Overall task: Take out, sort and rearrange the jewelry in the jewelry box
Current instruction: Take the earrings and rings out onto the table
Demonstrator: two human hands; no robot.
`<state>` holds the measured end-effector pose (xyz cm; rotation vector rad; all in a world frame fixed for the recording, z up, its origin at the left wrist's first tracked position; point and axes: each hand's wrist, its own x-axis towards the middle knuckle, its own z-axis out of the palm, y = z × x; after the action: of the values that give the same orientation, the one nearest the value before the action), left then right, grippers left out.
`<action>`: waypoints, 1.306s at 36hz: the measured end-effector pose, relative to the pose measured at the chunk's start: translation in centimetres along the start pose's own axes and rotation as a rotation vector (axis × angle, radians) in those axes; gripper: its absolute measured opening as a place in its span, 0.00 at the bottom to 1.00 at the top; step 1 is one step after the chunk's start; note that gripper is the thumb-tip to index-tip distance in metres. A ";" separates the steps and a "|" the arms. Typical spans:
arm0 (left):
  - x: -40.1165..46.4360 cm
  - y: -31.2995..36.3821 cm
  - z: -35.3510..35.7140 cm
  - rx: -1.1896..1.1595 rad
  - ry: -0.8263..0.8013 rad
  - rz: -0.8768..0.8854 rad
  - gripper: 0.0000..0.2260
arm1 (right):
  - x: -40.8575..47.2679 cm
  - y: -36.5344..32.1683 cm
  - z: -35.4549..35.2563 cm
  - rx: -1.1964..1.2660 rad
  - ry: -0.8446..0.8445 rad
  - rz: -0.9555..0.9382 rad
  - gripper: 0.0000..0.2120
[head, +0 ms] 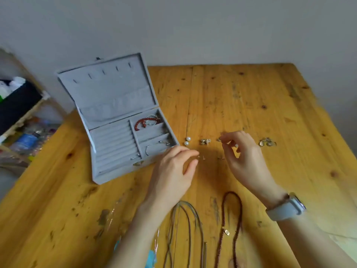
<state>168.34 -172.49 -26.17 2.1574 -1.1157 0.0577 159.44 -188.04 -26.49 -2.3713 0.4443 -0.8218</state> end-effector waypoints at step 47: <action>2.1 -12.1 -9.8 -0.018 -0.403 -0.295 0.04 | 8.7 -10.7 11.7 -0.226 -0.969 -0.267 0.03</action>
<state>181.09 -163.44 -24.86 2.3553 -0.9876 -0.5387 174.80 -179.02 -23.36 -2.7181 -0.1970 0.3488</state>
